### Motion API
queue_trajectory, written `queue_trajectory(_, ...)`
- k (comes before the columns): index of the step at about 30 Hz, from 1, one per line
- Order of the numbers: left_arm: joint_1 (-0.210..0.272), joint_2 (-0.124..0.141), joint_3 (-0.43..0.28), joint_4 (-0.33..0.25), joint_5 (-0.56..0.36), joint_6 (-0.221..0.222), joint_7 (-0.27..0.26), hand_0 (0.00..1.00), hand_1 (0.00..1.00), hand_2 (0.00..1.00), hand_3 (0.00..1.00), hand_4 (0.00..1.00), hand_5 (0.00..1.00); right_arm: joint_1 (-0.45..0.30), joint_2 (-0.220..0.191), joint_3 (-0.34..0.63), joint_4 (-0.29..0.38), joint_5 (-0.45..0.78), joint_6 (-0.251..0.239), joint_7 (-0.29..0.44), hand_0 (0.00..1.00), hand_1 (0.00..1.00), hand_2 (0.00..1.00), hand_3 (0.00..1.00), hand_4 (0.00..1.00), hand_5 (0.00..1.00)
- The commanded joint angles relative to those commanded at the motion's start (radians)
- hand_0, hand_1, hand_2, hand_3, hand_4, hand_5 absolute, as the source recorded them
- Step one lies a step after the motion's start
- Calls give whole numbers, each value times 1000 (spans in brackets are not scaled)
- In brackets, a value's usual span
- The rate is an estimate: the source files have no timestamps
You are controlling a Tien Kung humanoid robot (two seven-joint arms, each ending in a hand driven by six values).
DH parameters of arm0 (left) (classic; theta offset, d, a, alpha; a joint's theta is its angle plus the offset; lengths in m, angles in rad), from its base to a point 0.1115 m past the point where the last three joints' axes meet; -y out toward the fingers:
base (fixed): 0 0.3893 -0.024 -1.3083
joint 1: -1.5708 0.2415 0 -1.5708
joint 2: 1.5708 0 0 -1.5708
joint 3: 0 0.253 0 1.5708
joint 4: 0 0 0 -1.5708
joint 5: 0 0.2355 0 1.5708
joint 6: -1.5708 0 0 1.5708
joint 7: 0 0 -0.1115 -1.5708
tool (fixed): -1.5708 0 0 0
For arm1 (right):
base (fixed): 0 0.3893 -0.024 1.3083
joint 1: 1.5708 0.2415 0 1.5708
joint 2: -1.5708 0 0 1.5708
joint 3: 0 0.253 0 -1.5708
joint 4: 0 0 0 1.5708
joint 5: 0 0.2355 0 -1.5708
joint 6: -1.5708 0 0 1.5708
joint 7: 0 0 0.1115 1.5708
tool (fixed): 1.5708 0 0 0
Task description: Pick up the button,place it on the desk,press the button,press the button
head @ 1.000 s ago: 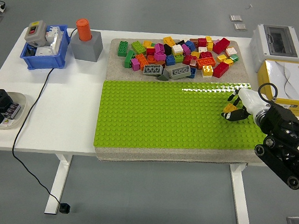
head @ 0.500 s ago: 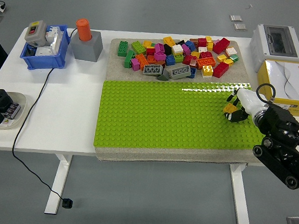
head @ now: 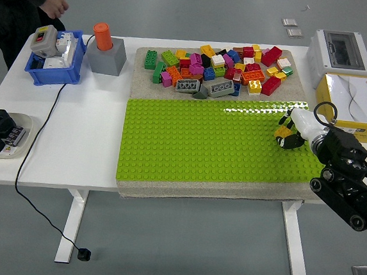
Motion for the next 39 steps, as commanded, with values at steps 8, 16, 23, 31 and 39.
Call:
queue_trajectory(8, 0, 2, 3, 0, -4, 1, 0, 682, 651, 706, 764, 752, 597, 44, -7, -59, 6, 3, -27, 92, 275, 356, 489, 631, 636, 60)
queue_trajectory(16, -2, 4, 4, 0, -3, 1, 0, 682, 651, 706, 765, 752, 596, 144, 6, -188, 12, 19, -29, 215, 275, 361, 496, 633, 620, 15)
queue_trajectory(23, -10, 6, 0, 0, 3, 1, -8, 682, 651, 706, 765, 752, 597, 200, 75, -259, -41, -18, -14, 225, 277, 362, 495, 638, 624, 21)
queue_trajectory(31, -13, 10, 2, 0, -7, 4, -18, 682, 651, 706, 765, 754, 596, 220, 107, -308, -41, -32, -10, 251, 281, 370, 507, 646, 573, 2)
queue_trajectory(39, -17, 12, 8, 0, -15, 6, -21, 683, 651, 704, 765, 754, 593, 232, 115, -317, -56, -31, 3, 254, 296, 397, 644, 677, 588, 2)
